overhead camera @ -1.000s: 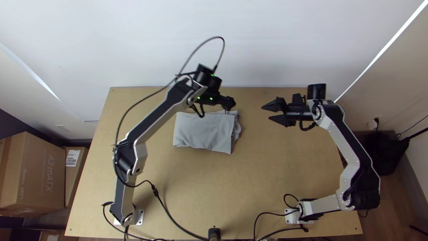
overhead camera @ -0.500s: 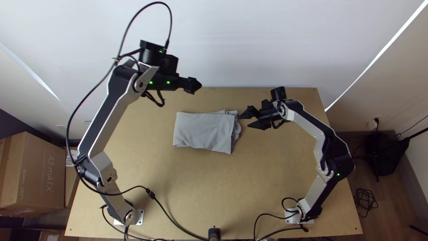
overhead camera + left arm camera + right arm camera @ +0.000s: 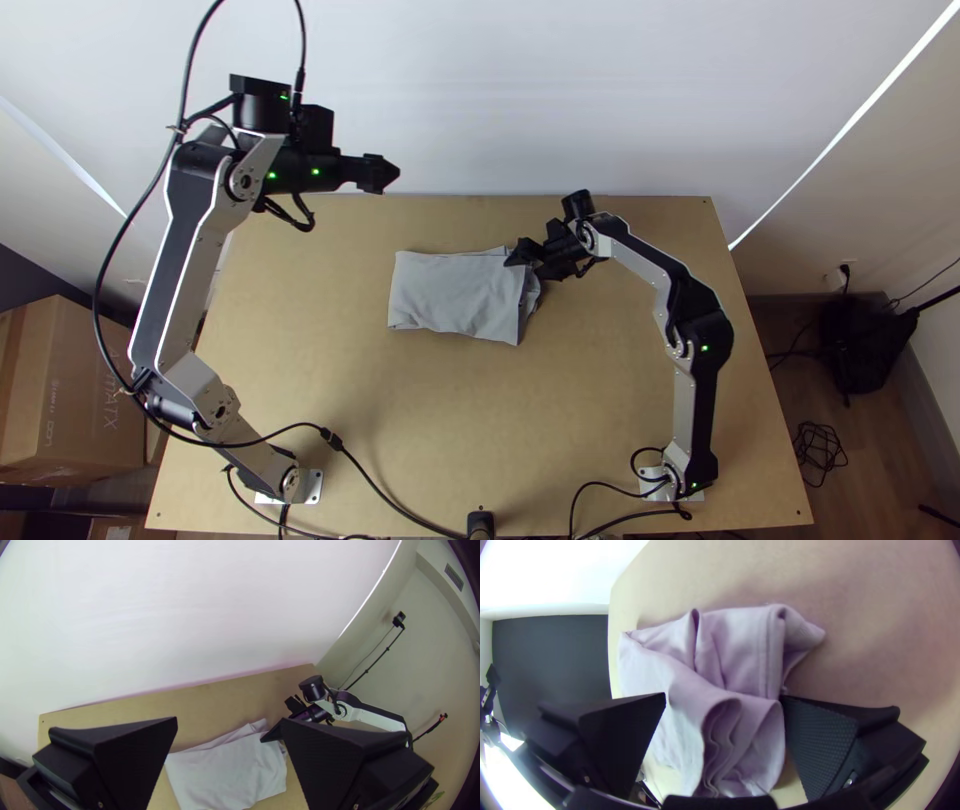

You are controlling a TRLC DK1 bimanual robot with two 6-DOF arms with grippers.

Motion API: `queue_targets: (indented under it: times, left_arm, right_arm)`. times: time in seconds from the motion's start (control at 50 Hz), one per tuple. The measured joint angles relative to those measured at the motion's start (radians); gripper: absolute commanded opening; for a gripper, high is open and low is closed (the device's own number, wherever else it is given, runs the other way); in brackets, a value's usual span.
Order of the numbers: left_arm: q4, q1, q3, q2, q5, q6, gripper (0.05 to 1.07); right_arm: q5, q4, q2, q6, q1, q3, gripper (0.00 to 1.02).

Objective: Fold the t-shirt

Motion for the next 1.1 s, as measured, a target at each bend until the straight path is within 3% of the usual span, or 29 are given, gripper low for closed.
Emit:
queue_targets:
  times: [0.08, 0.12, 0.16, 0.24, 0.32, 0.68, 0.88, 1.1]
  left_arm:
    - [-0.015, 0.031, 0.000, -0.011, 0.000, 0.004, 1.03]
    - [-0.023, 0.047, 0.000, -0.016, 0.000, 0.008, 1.03]
    - [-0.031, 0.064, 0.000, -0.023, 0.000, 0.011, 1.03]
    - [-0.041, 0.091, 0.000, -0.033, 0.000, 0.012, 1.03]
    - [-0.049, 0.111, 0.000, -0.043, 0.000, 0.018, 1.03]
    - [-0.060, 0.131, 0.000, -0.061, 0.000, 0.023, 1.03]
    - [-0.061, 0.131, -0.003, -0.067, 0.000, 0.023, 1.03]
    - [-0.063, 0.149, -0.025, -0.093, 0.000, 0.022, 1.03]
  right_arm:
    - [-0.001, -0.001, 0.042, 0.000, 0.011, 0.053, 0.93]
    - [-0.002, -0.001, 0.063, 0.001, 0.017, 0.085, 0.84]
    - [-0.001, -0.002, 0.082, 0.000, 0.019, 0.117, 0.70]
    - [-0.001, -0.004, 0.121, 0.001, 0.023, 0.165, 0.26]
    - [-0.001, -0.004, 0.147, 0.000, 0.021, 0.184, 0.02]
    - [0.000, -0.004, 0.165, 0.001, -0.048, 0.183, 0.02]
    - [0.011, 0.029, 0.154, 0.005, -0.203, 0.160, 0.02]
    - [0.080, 0.084, 0.102, 0.032, -0.424, 0.096, 0.02]
